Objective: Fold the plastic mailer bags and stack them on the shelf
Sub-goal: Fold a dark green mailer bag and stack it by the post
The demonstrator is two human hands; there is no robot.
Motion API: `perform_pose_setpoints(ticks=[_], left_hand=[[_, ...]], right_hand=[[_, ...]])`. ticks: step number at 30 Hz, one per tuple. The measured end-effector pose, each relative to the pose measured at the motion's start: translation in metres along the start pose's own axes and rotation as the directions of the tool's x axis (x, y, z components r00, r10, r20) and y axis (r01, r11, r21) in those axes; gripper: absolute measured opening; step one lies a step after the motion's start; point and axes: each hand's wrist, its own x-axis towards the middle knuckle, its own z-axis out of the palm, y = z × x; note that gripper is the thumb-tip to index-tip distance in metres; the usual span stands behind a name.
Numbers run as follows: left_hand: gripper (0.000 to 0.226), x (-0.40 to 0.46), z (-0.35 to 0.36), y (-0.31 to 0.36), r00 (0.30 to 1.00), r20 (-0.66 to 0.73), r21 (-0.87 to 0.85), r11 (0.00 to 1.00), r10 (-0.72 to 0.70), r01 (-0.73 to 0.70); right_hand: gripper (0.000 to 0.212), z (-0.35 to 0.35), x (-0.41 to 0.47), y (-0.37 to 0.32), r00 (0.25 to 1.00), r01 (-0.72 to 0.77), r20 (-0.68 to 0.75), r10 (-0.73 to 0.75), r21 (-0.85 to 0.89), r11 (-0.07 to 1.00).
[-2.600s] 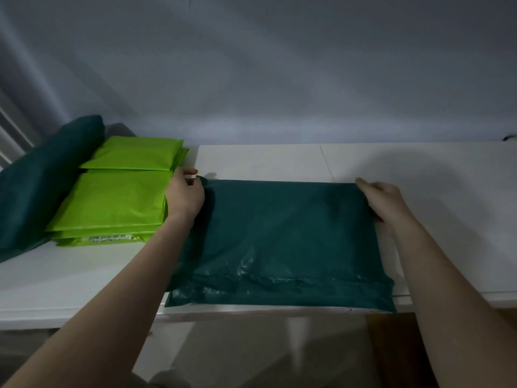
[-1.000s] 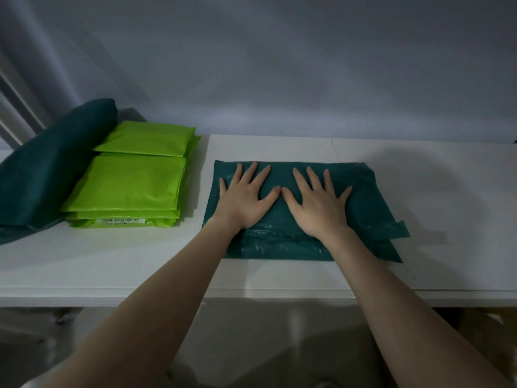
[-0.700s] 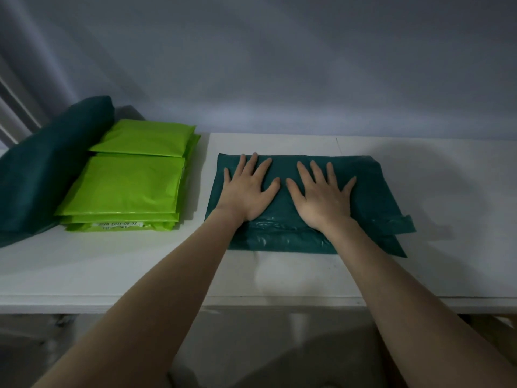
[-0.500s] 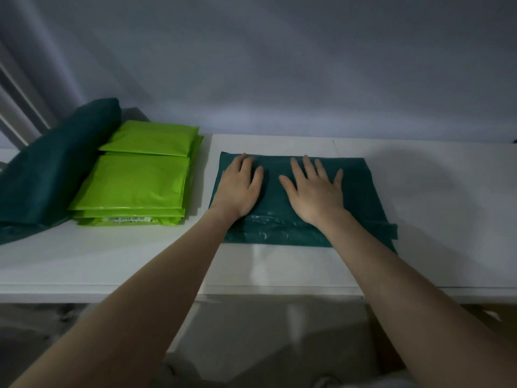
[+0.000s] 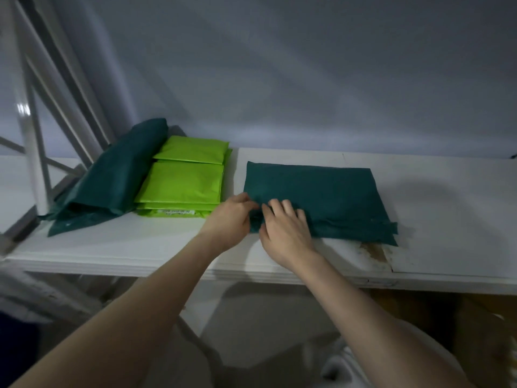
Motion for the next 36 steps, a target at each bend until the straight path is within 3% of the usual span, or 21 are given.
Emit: perform_pose_setpoints(ticks=[3, 5, 10, 15, 36], left_hand=[[0.048, -0.014, 0.007, 0.002, 0.979, 0.191, 0.126, 0.991, -0.069, 0.046], [0.05, -0.018, 0.01, 0.002, 0.968, 0.232, 0.149, 0.987, -0.099, 0.065], [0.046, -0.021, 0.015, 0.014, 0.964, 0.204, 0.308, 0.946, -0.171, 0.103], [0.049, -0.024, 0.027, 0.031, 0.98, 0.132, 0.48, 0.875, -0.149, 0.068], [0.05, -0.022, 0.026, 0.045, 0.967, 0.165, 0.559, 0.826, -0.192, 0.068]], right_hand=[[0.041, 0.005, -0.005, -0.004, 0.994, -0.012, 0.113, 0.012, 0.005, 1.0], [0.044, 0.009, -0.008, -0.006, 0.991, -0.007, 0.137, 0.007, -0.006, 1.0], [0.049, 0.013, -0.011, -0.01, 0.986, -0.024, 0.162, 0.03, -0.037, 0.999], [0.048, 0.013, -0.009, -0.012, 0.985, -0.05, 0.165, 0.049, 0.004, 0.999], [0.057, -0.009, -0.043, 0.058, 0.953, -0.178, 0.232, 0.195, -0.092, 0.98]])
